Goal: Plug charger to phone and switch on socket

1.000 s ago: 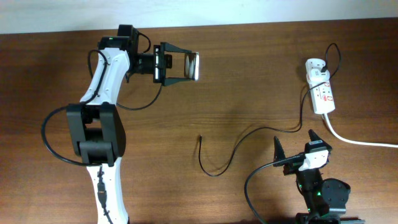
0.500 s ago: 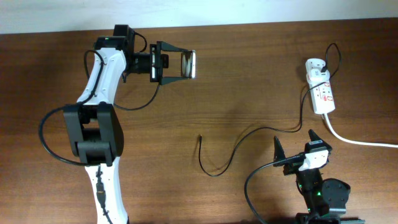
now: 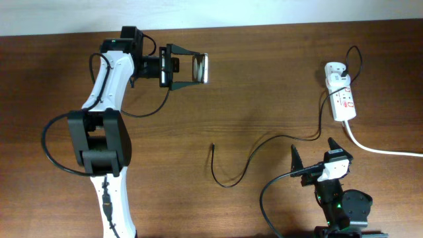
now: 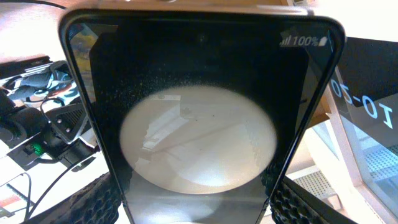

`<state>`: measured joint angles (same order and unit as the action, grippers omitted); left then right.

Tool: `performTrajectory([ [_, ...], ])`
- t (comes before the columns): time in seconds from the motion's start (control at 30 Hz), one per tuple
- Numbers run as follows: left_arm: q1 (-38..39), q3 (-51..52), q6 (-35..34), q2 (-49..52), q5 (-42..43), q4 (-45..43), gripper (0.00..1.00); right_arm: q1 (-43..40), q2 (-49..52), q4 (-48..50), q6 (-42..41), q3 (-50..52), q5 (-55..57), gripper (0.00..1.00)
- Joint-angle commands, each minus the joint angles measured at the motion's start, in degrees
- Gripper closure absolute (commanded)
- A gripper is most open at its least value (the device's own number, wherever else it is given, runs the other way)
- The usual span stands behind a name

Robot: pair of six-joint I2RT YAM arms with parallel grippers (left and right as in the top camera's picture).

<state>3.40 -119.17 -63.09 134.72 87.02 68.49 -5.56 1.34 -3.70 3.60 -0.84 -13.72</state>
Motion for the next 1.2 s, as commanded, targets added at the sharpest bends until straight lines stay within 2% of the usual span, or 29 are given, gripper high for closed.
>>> performTrajectory([
  [0.0,-0.20,-1.64,0.24,0.48,3.17,-0.13,1.00,0.35,-0.28,-0.72,-0.24,-0.02,0.50,0.01],
  [0.1,-0.20,-1.64,4.79,0.48,2.97,-1.44,1.00,0.35,-0.28,-0.61,-0.24,-0.02,0.48,0.01],
  [0.17,-0.20,-1.64,7.52,0.48,2.99,-5.46,1.00,0.35,-0.28,-0.63,-0.26,-0.02,0.48,0.01],
  [0.27,-0.04,-1.64,7.69,0.48,3.06,-17.03,1.00,0.35,-0.28,-0.39,-0.24,-0.02,0.48,0.01],
  [0.43,-0.04,-1.64,7.67,0.48,3.04,-27.58,1.00,0.35,-0.28,0.20,-2.34,-0.02,-1.57,0.01],
  [0.6,0.20,-1.64,7.72,0.48,-1.29,-32.59,1.00,0.33,-0.26,1.22,-7.10,-3.39,-6.71,0.01],
  [0.67,0.59,-1.64,7.69,0.48,-1.38,-33.38,1.00,0.31,0.74,-2.32,-7.10,-7.50,-7.34,0.01],
  [0.77,1.97,-1.64,7.67,0.48,-3.89,-33.33,1.00,0.31,10.95,-9.27,-6.88,-18.84,-10.21,0.01],
  [0.97,5.16,-1.64,6.99,0.48,-7.63,-33.33,1.00,0.31,34.47,-9.11,-7.13,-35.30,-22.40,0.01],
  [1.07,7.10,-1.64,6.99,0.48,-8.85,-33.31,1.00,0.31,40.52,-4.42,-7.08,-35.87,-28.50,0.01],
  [1.17,9.31,-1.64,6.99,0.48,-8.87,-33.33,1.00,0.35,46.23,-3.67,-7.15,-35.82,-29.66,0.01],
])
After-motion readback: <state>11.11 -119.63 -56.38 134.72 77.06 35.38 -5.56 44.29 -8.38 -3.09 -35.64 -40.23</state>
